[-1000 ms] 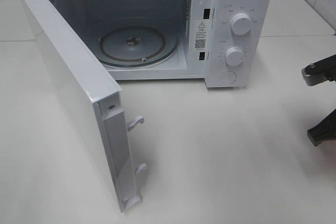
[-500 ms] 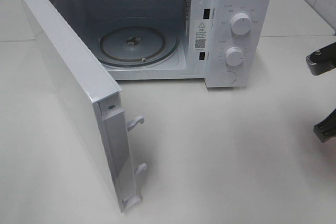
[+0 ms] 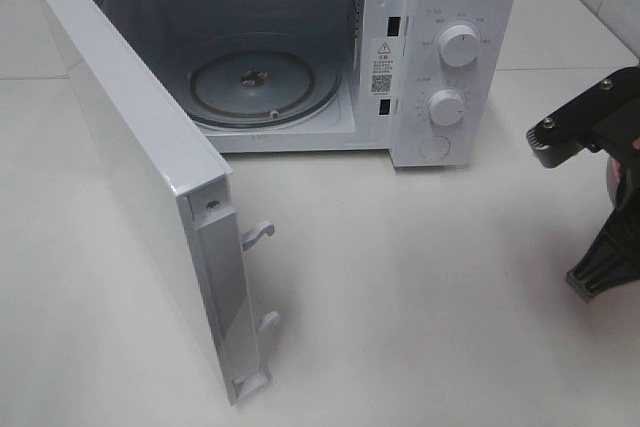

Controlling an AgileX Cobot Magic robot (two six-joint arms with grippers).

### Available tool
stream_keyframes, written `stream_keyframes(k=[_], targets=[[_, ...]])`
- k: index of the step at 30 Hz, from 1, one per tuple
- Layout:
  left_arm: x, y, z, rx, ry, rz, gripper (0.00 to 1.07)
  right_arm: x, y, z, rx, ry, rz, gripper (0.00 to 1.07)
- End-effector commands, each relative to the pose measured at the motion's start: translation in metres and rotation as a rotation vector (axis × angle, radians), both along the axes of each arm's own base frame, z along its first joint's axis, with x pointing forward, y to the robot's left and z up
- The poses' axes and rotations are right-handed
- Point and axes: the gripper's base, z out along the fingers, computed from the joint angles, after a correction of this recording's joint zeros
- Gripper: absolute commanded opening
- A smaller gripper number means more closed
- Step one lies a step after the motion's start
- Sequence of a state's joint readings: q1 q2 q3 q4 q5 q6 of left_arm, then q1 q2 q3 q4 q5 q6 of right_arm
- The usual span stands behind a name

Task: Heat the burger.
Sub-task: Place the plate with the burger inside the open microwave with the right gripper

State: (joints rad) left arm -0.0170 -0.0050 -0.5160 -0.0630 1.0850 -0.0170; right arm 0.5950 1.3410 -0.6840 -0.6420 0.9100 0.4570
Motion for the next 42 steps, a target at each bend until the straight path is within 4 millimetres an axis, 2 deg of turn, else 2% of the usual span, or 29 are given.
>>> stream_keyframes(k=[1,20,34,42], targets=[[-0.002,-0.001,0.001,-0.007,-0.031,-0.005,1.0,-0.002,0.005,0.004,-0.057,-0.012,0.086,0.0],[-0.002,-0.001,0.001,-0.007,-0.031,-0.005,1.0,-0.023,0.04,0.003,-0.113,0.013,0.354,0.0],[-0.002,-0.001,0.001,-0.007,-0.031,-0.005,1.0,-0.039,0.029,-0.02,-0.123,0.04,0.441,0.0],[-0.002,-0.001,0.001,-0.007,-0.031,-0.005,1.0,-0.04,0.029,-0.021,-0.123,0.038,0.462,0.0]])
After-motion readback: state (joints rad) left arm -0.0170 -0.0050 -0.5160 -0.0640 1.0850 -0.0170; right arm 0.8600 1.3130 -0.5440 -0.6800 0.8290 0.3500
